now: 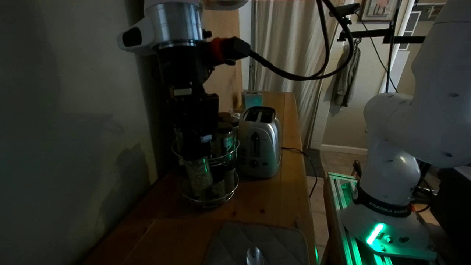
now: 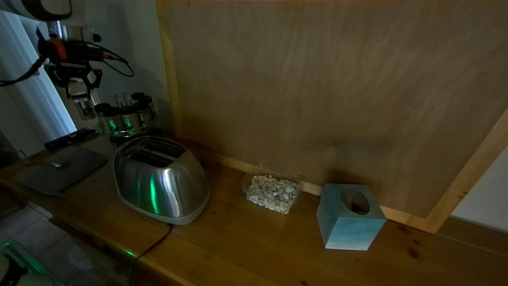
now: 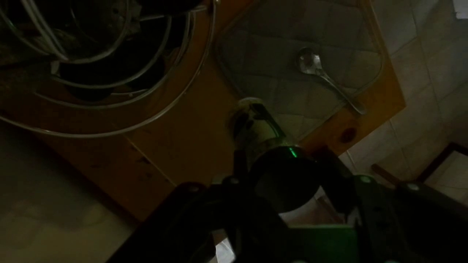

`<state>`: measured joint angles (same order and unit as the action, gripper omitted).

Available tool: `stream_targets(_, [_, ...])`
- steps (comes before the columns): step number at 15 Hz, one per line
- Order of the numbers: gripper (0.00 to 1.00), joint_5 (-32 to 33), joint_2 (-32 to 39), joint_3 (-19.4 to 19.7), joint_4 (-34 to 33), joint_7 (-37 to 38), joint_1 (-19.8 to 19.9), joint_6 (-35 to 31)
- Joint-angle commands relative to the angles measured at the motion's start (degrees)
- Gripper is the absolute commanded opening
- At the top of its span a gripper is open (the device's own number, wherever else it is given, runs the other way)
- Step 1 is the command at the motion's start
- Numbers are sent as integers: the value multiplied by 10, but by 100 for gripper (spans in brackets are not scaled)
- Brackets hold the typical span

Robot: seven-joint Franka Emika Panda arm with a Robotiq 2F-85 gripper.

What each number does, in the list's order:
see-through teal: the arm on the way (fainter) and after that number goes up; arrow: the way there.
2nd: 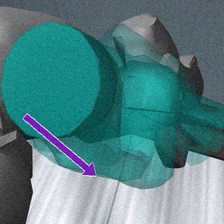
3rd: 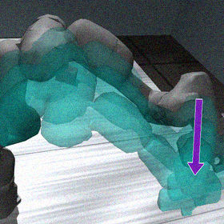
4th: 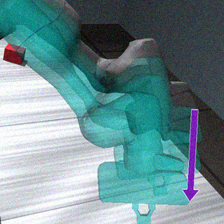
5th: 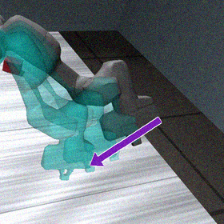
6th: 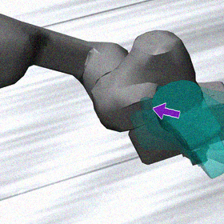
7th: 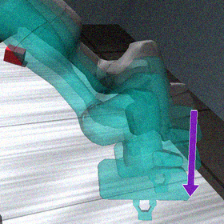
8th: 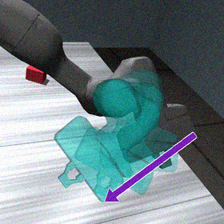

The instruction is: Put the spice on the table

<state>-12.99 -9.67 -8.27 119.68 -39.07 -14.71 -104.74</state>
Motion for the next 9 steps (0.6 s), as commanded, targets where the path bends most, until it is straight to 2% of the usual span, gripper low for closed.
stream_targets(1, [27,-1,0,-4,-2,0,4,2])
stream_targets(9, [27,-26,25,-35,69,-69,-19,-76])
